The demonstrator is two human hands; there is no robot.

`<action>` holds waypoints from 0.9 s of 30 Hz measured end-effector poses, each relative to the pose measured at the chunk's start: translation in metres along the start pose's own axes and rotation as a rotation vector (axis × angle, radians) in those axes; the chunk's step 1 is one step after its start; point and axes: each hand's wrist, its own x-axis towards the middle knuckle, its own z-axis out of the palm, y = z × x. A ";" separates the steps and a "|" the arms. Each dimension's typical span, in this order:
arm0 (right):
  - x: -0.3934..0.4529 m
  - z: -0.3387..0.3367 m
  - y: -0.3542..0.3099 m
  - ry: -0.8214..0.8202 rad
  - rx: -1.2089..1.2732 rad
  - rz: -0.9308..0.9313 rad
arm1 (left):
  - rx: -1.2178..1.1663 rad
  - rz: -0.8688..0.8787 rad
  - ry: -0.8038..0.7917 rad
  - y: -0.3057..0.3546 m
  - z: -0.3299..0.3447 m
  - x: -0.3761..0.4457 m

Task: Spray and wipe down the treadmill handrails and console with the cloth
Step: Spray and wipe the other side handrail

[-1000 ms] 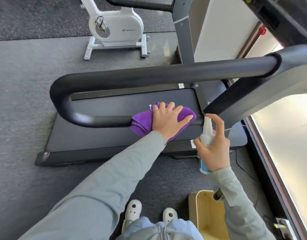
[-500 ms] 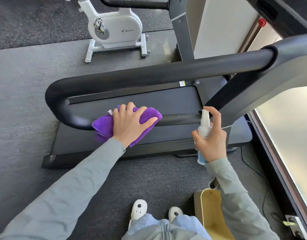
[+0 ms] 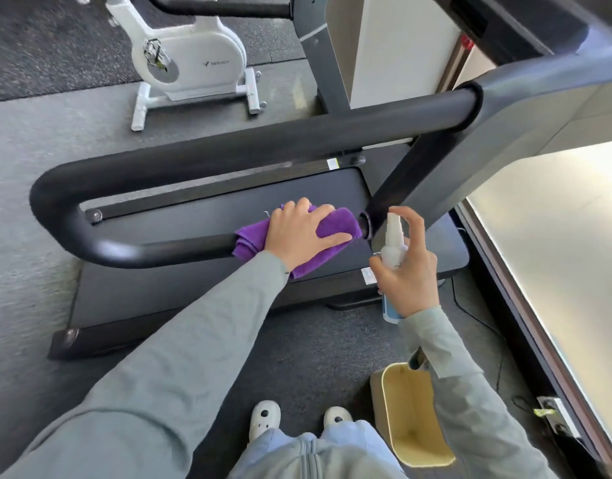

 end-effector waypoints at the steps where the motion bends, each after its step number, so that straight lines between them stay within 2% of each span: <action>1: 0.000 0.002 -0.003 -0.003 0.007 -0.011 | 0.017 -0.011 0.013 -0.013 -0.004 -0.010; 5: -0.001 0.013 -0.007 -0.027 0.020 -0.057 | 0.089 -0.064 0.131 -0.076 -0.016 -0.061; 8: -0.003 0.017 -0.005 -0.008 0.030 -0.069 | 0.115 -0.103 0.178 -0.094 -0.017 -0.075; 11: -0.007 0.013 -0.001 0.037 0.037 -0.033 | 0.106 -0.135 0.124 -0.072 -0.015 -0.051; 17: -0.018 -0.005 0.005 0.037 0.021 -0.015 | 0.115 0.051 0.030 0.029 0.011 0.014; 19: -0.019 -0.010 0.004 0.026 0.016 -0.014 | 0.090 0.083 0.014 0.042 0.013 0.023; 23: -0.018 -0.010 -0.002 0.008 0.018 -0.007 | 0.008 0.065 0.034 0.022 0.010 0.014; 27: -0.015 0.003 -0.013 0.000 0.014 -0.033 | 0.013 -0.072 0.106 -0.035 -0.005 -0.022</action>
